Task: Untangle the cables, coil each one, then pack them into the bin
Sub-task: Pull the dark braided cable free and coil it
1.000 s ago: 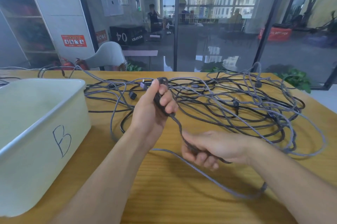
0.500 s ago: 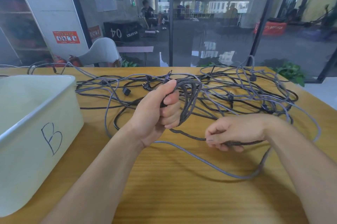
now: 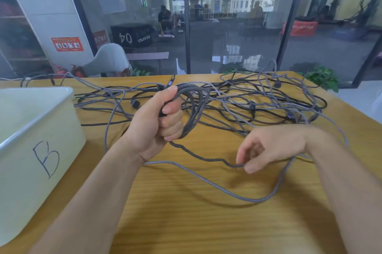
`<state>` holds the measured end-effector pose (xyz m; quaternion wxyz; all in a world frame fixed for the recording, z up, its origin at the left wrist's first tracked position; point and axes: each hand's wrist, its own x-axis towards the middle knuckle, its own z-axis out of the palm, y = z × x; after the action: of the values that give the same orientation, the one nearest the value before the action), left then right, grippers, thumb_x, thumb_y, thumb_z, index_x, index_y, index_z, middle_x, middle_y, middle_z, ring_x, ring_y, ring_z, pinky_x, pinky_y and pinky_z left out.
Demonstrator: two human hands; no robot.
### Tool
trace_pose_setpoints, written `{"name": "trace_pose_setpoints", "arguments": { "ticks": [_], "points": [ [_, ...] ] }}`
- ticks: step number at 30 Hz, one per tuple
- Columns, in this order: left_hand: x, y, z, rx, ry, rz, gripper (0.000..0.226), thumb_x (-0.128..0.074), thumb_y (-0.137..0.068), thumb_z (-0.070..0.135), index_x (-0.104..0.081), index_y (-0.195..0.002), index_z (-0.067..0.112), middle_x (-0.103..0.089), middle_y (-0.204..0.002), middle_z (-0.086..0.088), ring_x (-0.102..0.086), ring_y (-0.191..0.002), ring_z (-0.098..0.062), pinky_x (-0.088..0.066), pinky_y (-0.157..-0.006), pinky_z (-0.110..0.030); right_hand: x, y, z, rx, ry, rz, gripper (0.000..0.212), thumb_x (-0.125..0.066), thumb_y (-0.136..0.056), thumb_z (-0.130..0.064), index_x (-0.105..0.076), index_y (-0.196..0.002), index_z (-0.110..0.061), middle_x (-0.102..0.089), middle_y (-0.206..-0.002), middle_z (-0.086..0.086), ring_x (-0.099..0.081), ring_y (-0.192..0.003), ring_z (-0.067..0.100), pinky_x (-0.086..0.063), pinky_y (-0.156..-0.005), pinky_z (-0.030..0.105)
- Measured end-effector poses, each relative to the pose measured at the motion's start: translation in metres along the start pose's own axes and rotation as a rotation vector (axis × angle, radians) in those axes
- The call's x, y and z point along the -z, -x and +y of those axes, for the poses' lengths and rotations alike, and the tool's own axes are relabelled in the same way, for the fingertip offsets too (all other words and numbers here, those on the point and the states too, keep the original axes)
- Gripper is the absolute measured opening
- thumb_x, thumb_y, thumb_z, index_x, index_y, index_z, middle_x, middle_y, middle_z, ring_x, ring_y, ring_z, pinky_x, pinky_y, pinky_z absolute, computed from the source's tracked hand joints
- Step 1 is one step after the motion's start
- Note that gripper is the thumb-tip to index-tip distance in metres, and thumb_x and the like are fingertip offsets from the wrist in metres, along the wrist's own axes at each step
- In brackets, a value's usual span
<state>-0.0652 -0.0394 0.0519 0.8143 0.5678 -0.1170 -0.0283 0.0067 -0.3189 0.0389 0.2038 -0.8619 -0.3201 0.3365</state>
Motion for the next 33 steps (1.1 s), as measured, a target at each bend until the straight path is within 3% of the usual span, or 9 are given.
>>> {"name": "trace_pose_setpoints", "arguments": {
  "ticks": [4, 7, 11, 14, 17, 20, 26, 30, 33],
  "points": [
    [0.001, -0.001, -0.001, 0.006, 0.000, 0.005, 0.044, -0.045, -0.096, 0.040, -0.036, -0.055, 0.026, -0.021, -0.042, 0.012, -0.017, -0.033, -0.005, -0.021, -0.036, -0.022, -0.004, -0.010, -0.003, -0.014, 0.092, 0.065, 0.017, -0.078, -0.091, -0.043, -0.076, -0.102, -0.030, -0.074, -0.083, -0.017, -0.062, -0.071, -0.004, -0.047, -0.070, 0.013],
    [0.002, -0.001, -0.002, 0.018, -0.021, 0.006, 0.046, -0.043, -0.099, 0.039, -0.036, -0.055, 0.026, -0.020, -0.043, 0.012, -0.015, -0.035, -0.005, -0.019, -0.038, -0.023, -0.005, -0.016, 0.001, -0.046, 0.068, 0.227, 0.020, -0.068, -0.098, -0.045, -0.073, -0.093, -0.026, -0.073, -0.078, -0.005, -0.061, -0.064, 0.006, -0.050, -0.067, 0.026],
    [-0.008, -0.003, -0.011, 0.093, -0.106, -0.046, 0.043, -0.047, -0.093, 0.040, -0.037, -0.054, 0.026, -0.021, -0.044, 0.010, -0.014, -0.038, -0.008, -0.016, -0.042, -0.026, 0.006, -0.023, 0.009, -0.213, 0.150, 0.650, 0.038, -0.068, -0.089, -0.064, -0.072, -0.078, -0.027, -0.069, -0.072, -0.006, -0.063, -0.071, 0.010, -0.051, -0.071, 0.034],
    [-0.018, -0.005, -0.024, 0.162, -0.206, -0.080, 0.045, -0.048, -0.098, 0.038, -0.037, -0.056, 0.025, -0.020, -0.048, 0.007, -0.014, -0.041, -0.011, -0.017, -0.043, -0.025, 0.010, -0.016, 0.003, -0.286, 0.162, 0.980, 0.038, -0.071, -0.084, -0.068, -0.071, -0.077, -0.030, -0.067, -0.071, -0.015, -0.064, -0.076, 0.011, -0.046, -0.064, 0.028],
    [-0.022, -0.009, -0.030, 0.173, -0.300, -0.096, 0.051, -0.039, -0.109, 0.031, -0.036, -0.059, 0.023, -0.019, -0.052, 0.003, -0.014, -0.045, -0.014, -0.018, -0.045, -0.026, 0.005, -0.013, -0.010, -0.262, 0.211, 1.188, 0.034, -0.072, -0.085, -0.064, -0.069, -0.079, -0.030, -0.059, -0.067, -0.020, -0.058, -0.072, 0.012, -0.032, -0.056, 0.023],
    [-0.020, -0.008, -0.029, 0.140, -0.407, -0.125, 0.051, -0.043, -0.109, 0.033, -0.035, -0.061, 0.021, -0.020, -0.054, 0.001, -0.014, -0.047, -0.015, -0.018, -0.046, -0.025, -0.002, -0.015, -0.021, -0.219, 0.270, 1.318, 0.033, -0.072, -0.086, -0.063, -0.066, -0.079, -0.031, -0.058, -0.067, -0.017, -0.059, -0.074, 0.014, -0.038, -0.059, 0.026],
    [-0.016, -0.006, -0.034, 0.075, -0.662, -0.113, 0.051, -0.047, -0.109, 0.039, -0.037, -0.064, 0.018, -0.023, -0.060, -0.002, -0.016, -0.056, -0.021, -0.021, -0.050, -0.024, -0.009, -0.019, -0.036, -0.068, -0.054, 1.179, 0.018, -0.067, -0.098, -0.036, -0.072, -0.083, -0.028, -0.070, -0.068, -0.011, -0.066, -0.068, 0.007, -0.042, -0.061, 0.026],
    [-0.014, -0.008, -0.042, 0.022, -0.721, -0.017, 0.046, -0.047, -0.110, 0.034, -0.041, -0.069, 0.014, -0.028, -0.060, 0.002, -0.022, -0.055, -0.016, -0.022, -0.049, -0.022, -0.012, -0.023, -0.045, 0.033, -0.334, 0.921, 0.028, -0.053, -0.103, -0.015, -0.070, -0.124, -0.022, -0.077, -0.082, -0.016, -0.063, -0.065, 0.004, -0.051, -0.059, 0.022],
    [-0.010, -0.009, -0.042, -0.017, -0.713, 0.031, 0.044, -0.048, -0.110, 0.030, -0.042, -0.071, 0.011, -0.030, -0.058, 0.005, -0.023, -0.053, -0.014, -0.023, -0.048, -0.018, -0.017, -0.022, -0.054, 0.140, -0.415, 0.745, 0.041, -0.050, -0.104, -0.010, -0.063, -0.140, -0.025, -0.077, -0.082, -0.004, -0.057, -0.064, 0.009, -0.051, -0.059, 0.025]
  ]
}}
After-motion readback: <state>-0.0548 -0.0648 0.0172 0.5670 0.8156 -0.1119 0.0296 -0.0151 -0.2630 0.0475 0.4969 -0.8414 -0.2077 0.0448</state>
